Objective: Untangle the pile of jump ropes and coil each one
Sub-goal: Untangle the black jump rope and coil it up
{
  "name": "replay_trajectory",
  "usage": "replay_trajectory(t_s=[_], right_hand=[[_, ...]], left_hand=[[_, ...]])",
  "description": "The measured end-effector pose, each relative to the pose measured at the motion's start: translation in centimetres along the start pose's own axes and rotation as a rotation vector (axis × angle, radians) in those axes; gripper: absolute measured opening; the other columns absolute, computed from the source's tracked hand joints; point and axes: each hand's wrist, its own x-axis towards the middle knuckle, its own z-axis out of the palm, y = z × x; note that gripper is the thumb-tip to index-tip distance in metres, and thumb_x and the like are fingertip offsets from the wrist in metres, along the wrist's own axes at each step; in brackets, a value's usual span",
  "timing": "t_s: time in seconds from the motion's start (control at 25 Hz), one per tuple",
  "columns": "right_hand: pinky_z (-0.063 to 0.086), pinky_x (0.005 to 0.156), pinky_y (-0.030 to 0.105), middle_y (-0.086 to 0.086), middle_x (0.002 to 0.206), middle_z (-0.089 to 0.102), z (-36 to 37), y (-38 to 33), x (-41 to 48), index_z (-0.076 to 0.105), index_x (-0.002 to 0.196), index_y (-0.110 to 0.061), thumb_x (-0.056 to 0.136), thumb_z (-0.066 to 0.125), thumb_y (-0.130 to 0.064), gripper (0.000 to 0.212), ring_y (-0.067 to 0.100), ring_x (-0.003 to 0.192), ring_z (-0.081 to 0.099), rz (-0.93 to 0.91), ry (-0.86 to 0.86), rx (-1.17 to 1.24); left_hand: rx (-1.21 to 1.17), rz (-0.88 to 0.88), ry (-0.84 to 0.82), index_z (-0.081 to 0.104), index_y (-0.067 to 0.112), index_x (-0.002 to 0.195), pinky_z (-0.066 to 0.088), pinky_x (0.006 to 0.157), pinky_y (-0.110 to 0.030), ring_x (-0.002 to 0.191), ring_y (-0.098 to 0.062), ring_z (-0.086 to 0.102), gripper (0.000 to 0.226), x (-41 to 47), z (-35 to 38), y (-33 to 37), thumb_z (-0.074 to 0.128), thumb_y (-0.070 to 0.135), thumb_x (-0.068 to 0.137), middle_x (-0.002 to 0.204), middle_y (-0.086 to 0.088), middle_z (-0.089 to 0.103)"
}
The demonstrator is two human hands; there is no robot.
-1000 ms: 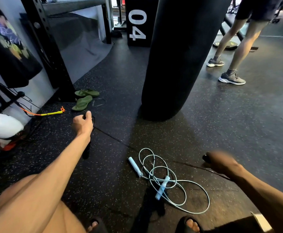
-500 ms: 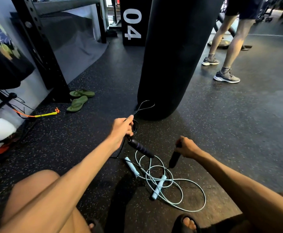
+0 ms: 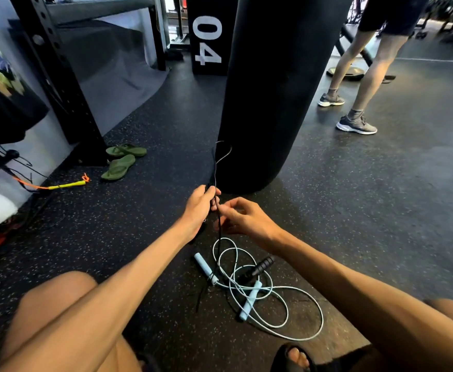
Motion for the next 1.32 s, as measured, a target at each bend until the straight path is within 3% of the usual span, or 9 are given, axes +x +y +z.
replay_trajectory(t_s=[0.12,0.2,0.4,0.64,0.96,1.08,1.16,1.24,1.32], right_hand=[[0.053,0.058,0.032,0.013,0.072,0.059,0.1,-0.5,-0.1,0.054,0.099,-0.003,0.095,0.062,-0.014,0.014,0.020,0.062,0.059,-0.067,-0.020,-0.019],[0.042,0.047,0.025,0.007,0.063,0.053,-0.5,-0.7,0.5,0.055,0.087,-0.010,0.096,0.059,-0.010,0.010,0.012,0.051,0.049,-0.141,0.130,-0.116],[0.037,0.055,0.025,-0.010,0.063,0.056,-5.8,-0.9,2.0,0.067,0.082,-0.016,0.095,0.058,-0.020,0.017,0.004,0.055,0.048,-0.206,0.585,-0.409],[0.044,0.071,0.034,0.013,0.085,0.067,-14.7,1.9,1.2,0.068,0.085,-0.008,0.100,0.049,-0.026,0.030,0.029,0.079,0.062,0.032,0.921,-0.466],[0.036,0.073,0.032,0.017,0.088,0.062,-16.6,3.9,-0.2,0.066,0.088,0.000,0.104,0.044,-0.031,0.042,0.032,0.085,0.059,0.232,0.865,-0.620],[0.047,0.071,0.036,0.019,0.090,0.070,-16.7,4.6,0.2,0.069,0.087,0.005,0.102,0.047,-0.029,0.043,0.032,0.077,0.063,0.273,0.787,-0.599],[0.057,0.077,0.046,0.019,0.089,0.073,-16.0,4.8,0.5,0.069,0.087,0.002,0.100,0.050,-0.024,0.035,0.033,0.080,0.069,0.279,0.721,-0.579],[0.057,0.085,0.047,0.015,0.101,0.072,-14.5,4.3,0.8,0.068,0.101,0.000,0.098,0.050,-0.015,0.023,0.033,0.092,0.069,0.247,0.644,-0.652],[0.053,0.095,0.040,0.012,0.118,0.067,-12.3,3.1,1.2,0.063,0.120,-0.005,0.094,0.049,-0.004,0.030,0.028,0.109,0.065,0.109,0.526,-0.754]], left_hand=[[0.099,0.038,-0.059,0.052,0.009,0.084,0.036,0.051,-0.015,0.049,-0.004,0.042,0.023,-0.3,-0.5,0.3,0.042,0.015,0.103,0.061,-0.002,0.042],[0.060,0.016,-0.109,0.051,0.008,0.080,0.034,0.048,-0.016,0.048,-0.005,0.037,0.026,-0.2,-1.4,0.3,0.046,0.021,0.102,0.058,0.000,0.037],[0.286,0.052,-0.096,0.050,0.013,0.072,0.038,0.051,-0.025,0.044,-0.006,0.039,0.028,0.4,-4.0,-0.4,0.062,0.024,0.094,0.051,0.007,0.042],[0.156,0.030,0.121,0.045,0.017,0.064,0.031,0.052,-0.029,0.044,-0.009,0.033,0.035,1.7,-7.6,0.7,0.059,0.022,0.096,0.047,0.010,0.036],[-0.152,0.028,0.310,0.039,0.016,0.065,0.029,0.044,-0.023,0.037,-0.005,0.026,0.036,1.8,-9.4,2.0,0.052,0.014,0.099,0.041,0.015,0.028],[-0.201,-0.030,0.200,0.041,0.015,0.067,0.026,0.048,-0.025,0.040,-0.006,0.022,0.034,1.6,-9.6,2.5,0.050,0.014,0.099,0.045,0.012,0.024],[-0.188,-0.067,0.079,0.044,0.014,0.067,0.025,0.051,-0.028,0.042,-0.007,0.020,0.033,1.1,-8.9,2.4,0.052,0.016,0.099,0.050,0.009,0.022],[-0.156,-0.084,-0.022,0.047,0.011,0.067,0.027,0.051,-0.027,0.043,-0.008,0.019,0.032,0.5,-7.6,2.1,0.055,0.017,0.098,0.052,0.007,0.021],[-0.145,-0.102,-0.074,0.050,0.008,0.068,0.030,0.048,-0.024,0.042,-0.007,0.020,0.031,0.0,-6.2,1.9,0.057,0.017,0.097,0.050,0.006,0.023]])
